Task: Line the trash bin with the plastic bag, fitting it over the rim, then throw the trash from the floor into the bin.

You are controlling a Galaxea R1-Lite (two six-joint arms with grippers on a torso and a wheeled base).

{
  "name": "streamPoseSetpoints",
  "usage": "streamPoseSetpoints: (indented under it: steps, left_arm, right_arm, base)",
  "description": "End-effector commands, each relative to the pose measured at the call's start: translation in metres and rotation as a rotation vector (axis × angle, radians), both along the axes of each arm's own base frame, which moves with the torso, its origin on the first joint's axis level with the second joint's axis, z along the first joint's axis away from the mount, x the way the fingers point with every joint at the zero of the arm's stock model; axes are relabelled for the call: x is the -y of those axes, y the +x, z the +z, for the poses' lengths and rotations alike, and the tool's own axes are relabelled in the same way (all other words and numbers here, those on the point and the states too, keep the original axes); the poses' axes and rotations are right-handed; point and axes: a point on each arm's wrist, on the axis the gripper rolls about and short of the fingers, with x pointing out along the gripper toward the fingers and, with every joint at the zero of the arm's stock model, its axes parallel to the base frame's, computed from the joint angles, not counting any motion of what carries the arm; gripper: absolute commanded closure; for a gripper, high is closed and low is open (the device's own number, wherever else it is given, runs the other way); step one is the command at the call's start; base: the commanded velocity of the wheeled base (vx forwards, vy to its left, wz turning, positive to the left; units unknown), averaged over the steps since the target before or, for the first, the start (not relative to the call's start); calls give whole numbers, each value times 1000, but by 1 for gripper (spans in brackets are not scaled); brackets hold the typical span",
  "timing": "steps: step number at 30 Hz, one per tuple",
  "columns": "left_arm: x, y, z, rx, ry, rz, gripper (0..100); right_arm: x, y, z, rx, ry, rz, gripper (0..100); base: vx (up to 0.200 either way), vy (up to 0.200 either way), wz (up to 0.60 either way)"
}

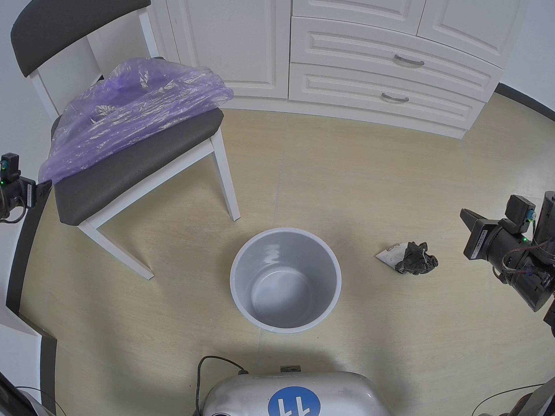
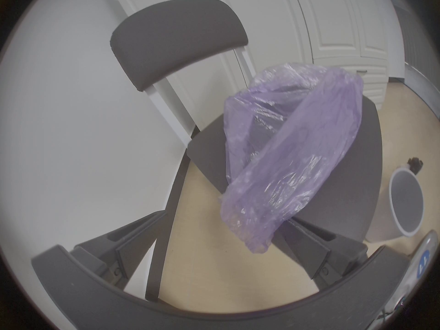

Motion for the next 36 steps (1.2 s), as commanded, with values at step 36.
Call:
streamPoseSetpoints:
  steps: [36]
  left_arm:
    - [-32, 35, -32, 111, -151, 61, 0]
  right_arm:
    - [2, -4, 7, 32, 10, 0, 100]
  base:
    - [0, 0, 0]
